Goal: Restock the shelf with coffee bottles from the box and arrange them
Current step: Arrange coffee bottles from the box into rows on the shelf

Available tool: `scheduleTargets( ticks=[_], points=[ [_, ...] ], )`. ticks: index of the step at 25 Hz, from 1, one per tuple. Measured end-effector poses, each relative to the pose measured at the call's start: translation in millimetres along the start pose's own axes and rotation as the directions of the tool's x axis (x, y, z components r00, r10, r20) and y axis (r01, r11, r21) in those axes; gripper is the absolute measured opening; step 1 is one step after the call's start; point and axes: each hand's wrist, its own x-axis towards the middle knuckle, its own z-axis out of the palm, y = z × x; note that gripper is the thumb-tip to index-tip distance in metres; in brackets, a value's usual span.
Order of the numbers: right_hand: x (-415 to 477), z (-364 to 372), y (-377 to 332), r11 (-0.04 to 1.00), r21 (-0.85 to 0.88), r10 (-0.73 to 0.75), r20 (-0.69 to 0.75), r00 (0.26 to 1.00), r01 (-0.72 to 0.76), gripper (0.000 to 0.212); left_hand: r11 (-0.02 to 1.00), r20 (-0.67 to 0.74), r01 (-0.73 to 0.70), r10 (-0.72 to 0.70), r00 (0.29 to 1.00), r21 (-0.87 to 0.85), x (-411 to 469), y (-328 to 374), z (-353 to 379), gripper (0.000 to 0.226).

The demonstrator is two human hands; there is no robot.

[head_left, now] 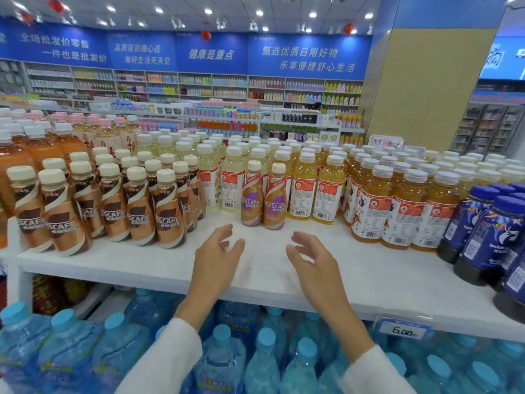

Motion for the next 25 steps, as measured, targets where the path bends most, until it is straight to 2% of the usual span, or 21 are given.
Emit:
scheduleTargets(
  ticks=[3, 7, 10, 11, 14, 19, 22, 25],
  points=[
    [-53.9, -13.7, 0.0, 0.997, 0.081, 0.000, 0.052, 0.999, -0.004, 0.029, 0.993, -0.051, -0.016, 0.010, 0.999, -0.115, -64.7, 0.7, -13.6, 0.035],
    [-107.7, -12.1, 13.8, 0.986, 0.163, -0.041, 0.042, 0.998, 0.034, 0.028, 0.962, -0.148, 0.070, -0.112, 0.983, -0.265, -137.8, -9.3, -25.6, 0.024],
    [-140.9, 9.0, 30.2, 0.991, 0.110, -0.080, 0.083, 0.993, 0.071, 0.061, 0.966, -0.243, 0.092, -0.152, 0.958, -0.244, -182.6, -34.1, -31.0, 0.025],
    [-151.1, 18.6, 35.1, 0.994, 0.095, -0.064, 0.107, 0.992, 0.054, 0.063, 0.967, -0.290, 0.110, -0.175, 0.941, -0.229, -195.5, -44.4, -34.2, 0.027],
    [-179.2, 49.9, 45.9, 0.992, 0.127, -0.025, 0.230, 0.973, -0.004, 0.040, 0.956, -0.365, 0.213, -0.275, 0.890, -0.200, -232.8, -76.4, -53.4, 0.036],
    [-223.9, 113.4, 65.9, 0.995, 0.074, 0.032, 0.436, 0.899, -0.072, 0.054, 0.893, -0.451, 0.335, -0.442, 0.776, -0.300, -301.8, -117.2, -113.6, 0.023],
    [-257.1, 164.2, 63.8, 0.992, 0.057, 0.068, 0.538, 0.840, -0.117, 0.046, 0.857, -0.518, 0.399, -0.516, 0.682, -0.327, -344.5, -144.2, -163.6, 0.022],
    [-296.7, 231.3, 51.1, 0.995, -0.052, 0.099, 0.599, 0.794, -0.085, 0.046, 0.833, -0.594, 0.407, -0.553, 0.583, -0.376, -385.7, -173.2, -212.4, 0.024]
  ],
)
